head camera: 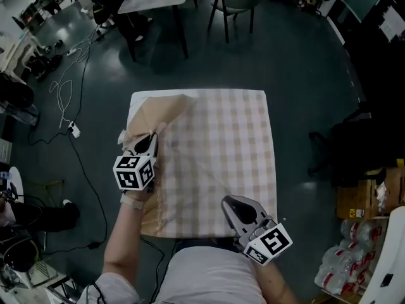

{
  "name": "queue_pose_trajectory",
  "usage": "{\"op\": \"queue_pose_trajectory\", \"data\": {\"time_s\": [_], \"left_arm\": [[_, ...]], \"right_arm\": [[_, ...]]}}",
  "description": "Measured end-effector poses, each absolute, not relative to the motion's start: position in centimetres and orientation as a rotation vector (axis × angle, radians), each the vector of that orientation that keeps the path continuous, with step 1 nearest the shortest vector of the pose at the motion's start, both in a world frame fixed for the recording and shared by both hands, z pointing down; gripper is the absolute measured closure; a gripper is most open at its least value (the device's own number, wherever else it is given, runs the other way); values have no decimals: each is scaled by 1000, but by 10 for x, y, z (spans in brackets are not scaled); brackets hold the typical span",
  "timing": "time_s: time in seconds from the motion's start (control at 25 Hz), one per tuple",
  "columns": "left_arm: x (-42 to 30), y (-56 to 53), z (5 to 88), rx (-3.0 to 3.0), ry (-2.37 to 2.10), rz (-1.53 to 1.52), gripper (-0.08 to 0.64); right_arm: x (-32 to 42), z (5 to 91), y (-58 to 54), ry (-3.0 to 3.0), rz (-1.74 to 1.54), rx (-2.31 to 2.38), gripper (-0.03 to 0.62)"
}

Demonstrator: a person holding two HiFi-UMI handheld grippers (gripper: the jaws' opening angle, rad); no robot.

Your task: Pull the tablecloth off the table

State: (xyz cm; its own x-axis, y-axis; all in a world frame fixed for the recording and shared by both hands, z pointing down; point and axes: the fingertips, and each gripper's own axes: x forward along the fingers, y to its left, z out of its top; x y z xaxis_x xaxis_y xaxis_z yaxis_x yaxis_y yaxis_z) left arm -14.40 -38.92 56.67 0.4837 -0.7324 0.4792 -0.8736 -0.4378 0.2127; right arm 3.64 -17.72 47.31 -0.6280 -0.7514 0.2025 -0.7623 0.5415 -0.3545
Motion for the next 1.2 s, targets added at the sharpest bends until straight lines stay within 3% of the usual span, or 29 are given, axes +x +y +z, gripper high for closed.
{"op": "queue_pose_trajectory", "data": {"time_s": [0.52, 0.88, 1.04, 1.2], "left_arm": [[-63, -290, 518, 2331, -1247, 322, 551], [-60, -243, 488, 2303, -1320, 237, 550], [-60, -228, 481, 2283, -1371, 222, 549], [-63, -209, 477, 2251, -1418, 196, 549]], "right_arm": [[118, 477, -174, -2699, 569, 1427, 565], [174, 520, -219, -2562, 506, 1409, 560], [200, 562, -256, -2471, 537, 1348, 438], [221, 624, -294, -2314, 533, 1253, 375]]}}
